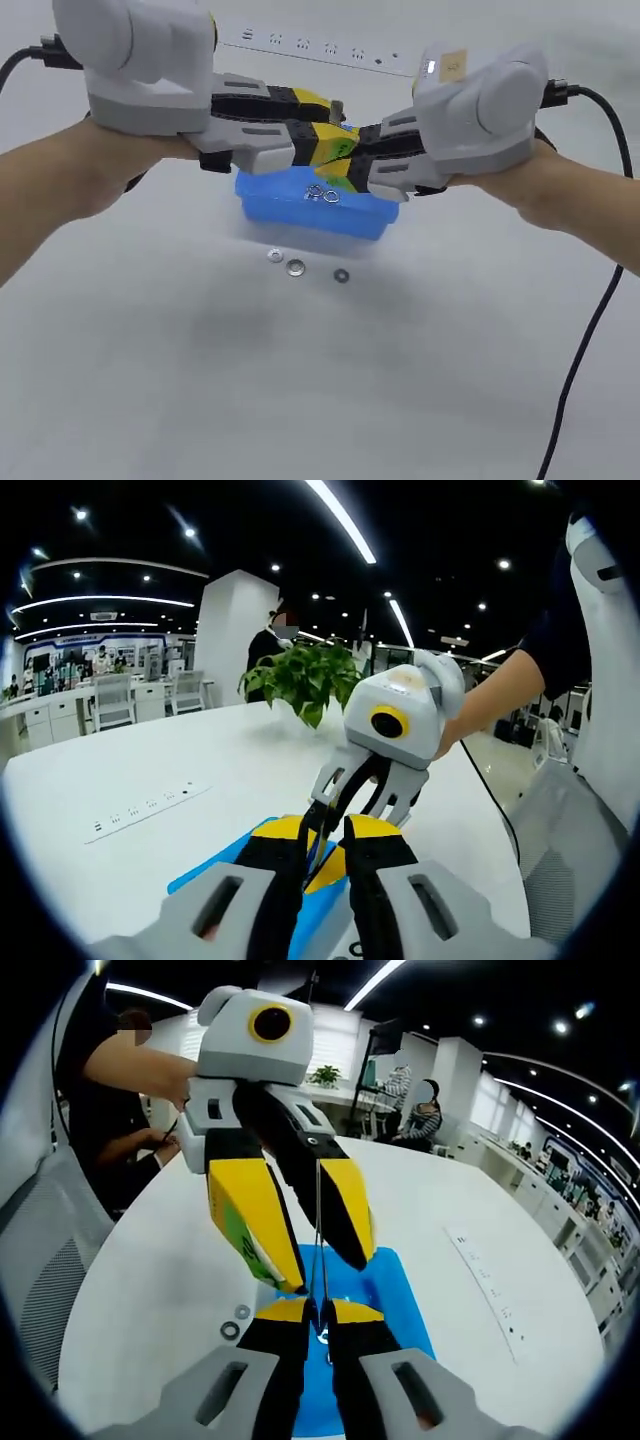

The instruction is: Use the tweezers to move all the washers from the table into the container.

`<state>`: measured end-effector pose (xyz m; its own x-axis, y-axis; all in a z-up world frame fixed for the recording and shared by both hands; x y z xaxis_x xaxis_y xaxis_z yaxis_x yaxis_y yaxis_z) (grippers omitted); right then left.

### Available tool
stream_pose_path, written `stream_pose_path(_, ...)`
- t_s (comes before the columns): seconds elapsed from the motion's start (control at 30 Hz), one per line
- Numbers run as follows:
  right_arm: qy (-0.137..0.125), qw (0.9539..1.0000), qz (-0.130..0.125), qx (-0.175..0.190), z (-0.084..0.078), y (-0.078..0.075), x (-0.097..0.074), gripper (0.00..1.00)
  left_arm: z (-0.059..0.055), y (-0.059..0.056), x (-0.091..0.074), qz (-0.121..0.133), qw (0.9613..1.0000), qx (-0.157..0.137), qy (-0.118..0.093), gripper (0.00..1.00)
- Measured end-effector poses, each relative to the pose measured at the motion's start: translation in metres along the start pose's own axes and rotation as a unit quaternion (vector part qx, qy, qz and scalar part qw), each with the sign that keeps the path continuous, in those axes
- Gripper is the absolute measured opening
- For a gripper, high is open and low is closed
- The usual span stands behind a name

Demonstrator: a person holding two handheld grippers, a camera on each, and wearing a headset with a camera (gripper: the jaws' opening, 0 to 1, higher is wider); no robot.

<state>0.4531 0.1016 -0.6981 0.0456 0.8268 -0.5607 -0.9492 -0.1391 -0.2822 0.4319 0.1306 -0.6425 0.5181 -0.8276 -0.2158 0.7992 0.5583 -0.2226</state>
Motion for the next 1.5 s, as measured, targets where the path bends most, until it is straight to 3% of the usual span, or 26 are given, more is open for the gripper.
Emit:
stream_pose_path(0.37, 0.001, 1.0, 0.003, -0.007, 0.004, 0.0, 0.003, 0.08, 0.006, 0.001, -0.004, -0.018, 0.9989, 0.037, 0.021, 0.1)
stream_pose_path(0.43, 0.003, 0.9999, 0.003, -0.009, 0.003, -0.001, 0.004, 0.08, 0.006, 0.0, -0.004, -0.02, 0.998, 0.051, 0.031, 0.09)
stream_pose_path(0.5, 0.006, 0.9999, 0.007, -0.014, 0.002, 0.001, 0.004, 0.09, 0.007, 0.004, -0.005, -0.007, 0.995, 0.091, 0.04, 0.07)
stream_pose_path(0.53, 0.008, 0.9998, 0.007, -0.014, 0.002, 0.001, 0.004, 0.1, 0.005, 0.002, -0.004, -0.011, 0.9942, 0.094, 0.05, 0.06)
stream_pose_path(0.9, 0.013, 0.9999, -0.009, -0.005, 0.006, -0.003, -0.004, 0.13, 0.015, 0.0, -0.001, -0.013, 0.9917, 0.121, 0.042, 0.05)
stream_pose_path(1.13, 0.012, 0.9979, -0.056, 0.029, 0.001, -0.004, -0.027, 0.22, 0.023, 0.001, -0.006, -0.012, 0.9917, 0.123, 0.035, 0.05)
stream_pose_path(1.33, 0.003, 0.9914, -0.1, 0.083, -0.016, 0.002, -0.055, 0.32, 0.023, -0.003, -0.014, -0.015, 0.9903, 0.134, 0.036, 0.05)
stream_pose_path(1.5, -0.01, 0.983, -0.131, 0.128, -0.03, 0.013, -0.081, 0.4, 0.022, -0.012, -0.013, 0.0, 0.9885, 0.15, 0.019, 0.05)
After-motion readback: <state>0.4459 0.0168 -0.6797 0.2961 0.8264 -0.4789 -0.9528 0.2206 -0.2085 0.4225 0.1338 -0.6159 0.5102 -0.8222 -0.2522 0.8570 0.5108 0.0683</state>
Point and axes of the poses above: the centre of the closed fingertips' face, and the gripper's own axes: x roughly forward along the fingers, y roughly to its left, z roughly out of its top, the point moved 4 cm from there along -x, roughly backward along the fingers, and after that the axes turned 8 degrees about -x, right-handed, at the moved point
